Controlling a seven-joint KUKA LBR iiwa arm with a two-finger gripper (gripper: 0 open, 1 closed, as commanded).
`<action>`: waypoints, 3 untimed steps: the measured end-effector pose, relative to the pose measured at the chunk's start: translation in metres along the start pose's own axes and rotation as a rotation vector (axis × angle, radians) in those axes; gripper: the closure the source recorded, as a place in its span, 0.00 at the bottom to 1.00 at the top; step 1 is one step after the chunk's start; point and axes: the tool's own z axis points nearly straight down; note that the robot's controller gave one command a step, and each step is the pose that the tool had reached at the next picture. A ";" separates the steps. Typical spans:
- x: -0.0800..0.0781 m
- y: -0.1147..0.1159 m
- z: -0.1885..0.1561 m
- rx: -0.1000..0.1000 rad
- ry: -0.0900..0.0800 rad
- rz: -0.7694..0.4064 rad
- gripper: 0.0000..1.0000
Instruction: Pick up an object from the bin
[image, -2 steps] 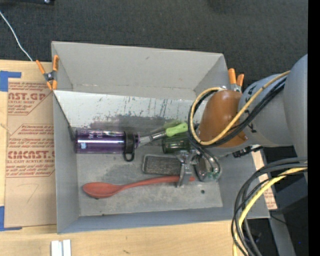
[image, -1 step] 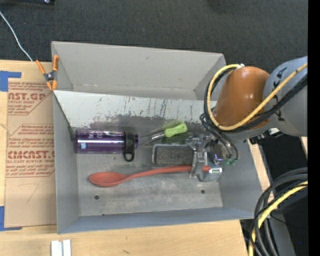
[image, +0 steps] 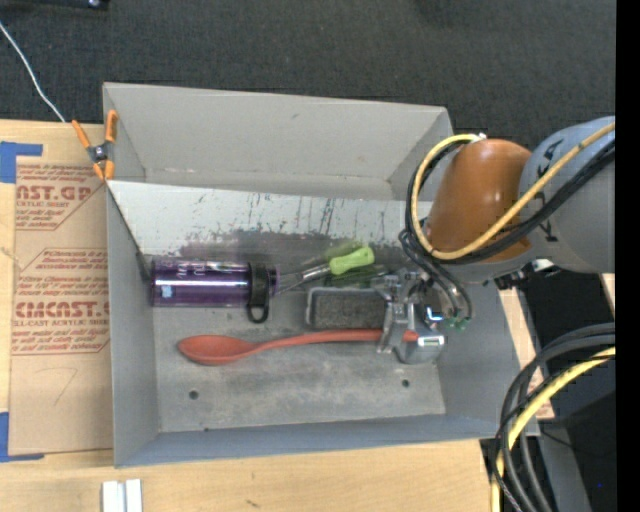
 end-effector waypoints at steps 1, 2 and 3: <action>0.030 0.008 -0.103 0.000 0.009 -0.037 1.00; -0.037 0.045 0.073 -0.005 -0.008 -0.113 1.00; -0.037 0.045 0.073 -0.005 -0.008 -0.111 1.00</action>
Offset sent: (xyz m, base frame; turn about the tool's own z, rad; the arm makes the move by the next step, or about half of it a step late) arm 0.0370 0.0398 -0.0747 -0.1078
